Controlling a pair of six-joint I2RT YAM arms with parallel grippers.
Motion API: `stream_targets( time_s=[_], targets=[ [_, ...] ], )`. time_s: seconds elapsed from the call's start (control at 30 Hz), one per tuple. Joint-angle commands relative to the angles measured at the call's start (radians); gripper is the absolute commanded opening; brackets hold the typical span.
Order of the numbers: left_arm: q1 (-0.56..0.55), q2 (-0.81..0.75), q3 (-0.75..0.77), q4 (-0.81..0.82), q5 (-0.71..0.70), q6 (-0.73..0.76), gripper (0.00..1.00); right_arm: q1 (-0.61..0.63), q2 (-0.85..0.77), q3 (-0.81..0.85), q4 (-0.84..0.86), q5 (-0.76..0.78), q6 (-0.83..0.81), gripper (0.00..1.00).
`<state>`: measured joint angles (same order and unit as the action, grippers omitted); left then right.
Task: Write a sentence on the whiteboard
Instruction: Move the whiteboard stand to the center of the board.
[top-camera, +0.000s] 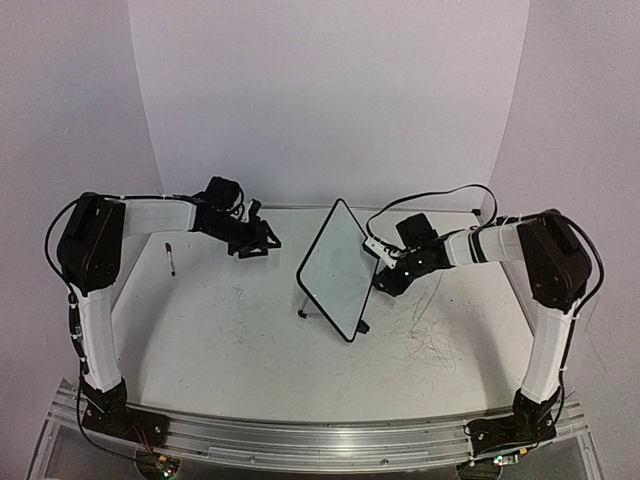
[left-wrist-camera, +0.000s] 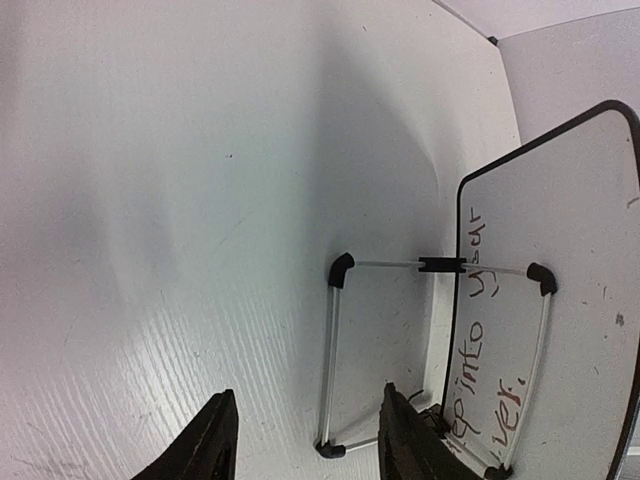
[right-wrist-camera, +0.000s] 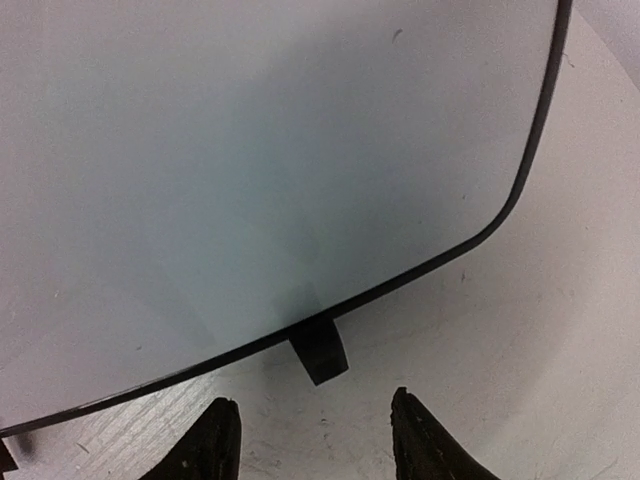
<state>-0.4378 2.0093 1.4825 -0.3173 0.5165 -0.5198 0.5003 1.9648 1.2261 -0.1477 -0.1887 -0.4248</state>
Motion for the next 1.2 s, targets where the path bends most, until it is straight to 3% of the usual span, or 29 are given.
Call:
stream_targets(
  time_s=[0.0,0.1,0.37,0.77,1.17],
  targets=[
    [-0.003,-0.110,-0.093,-0.022,-0.050,0.013,0.51,0.004,0.080,0.106,-0.062,-0.031,-0.043,0.46],
    [-0.003,-0.162,-0.150,-0.021,-0.080,0.011,0.51,0.004,0.109,0.142,-0.078,-0.046,-0.043,0.32],
    [-0.002,-0.238,-0.225,-0.022,-0.123,-0.010,0.52,0.010,0.106,0.140,-0.081,-0.109,-0.014,0.21],
    [-0.002,-0.316,-0.284,-0.019,-0.180,-0.033,0.52,0.026,0.002,0.004,0.010,-0.064,0.201,0.02],
    [-0.033,-0.511,-0.479,0.034,-0.186,-0.087,0.53,0.072,-0.200,-0.283,0.200,0.034,0.639,0.00]
  ],
)
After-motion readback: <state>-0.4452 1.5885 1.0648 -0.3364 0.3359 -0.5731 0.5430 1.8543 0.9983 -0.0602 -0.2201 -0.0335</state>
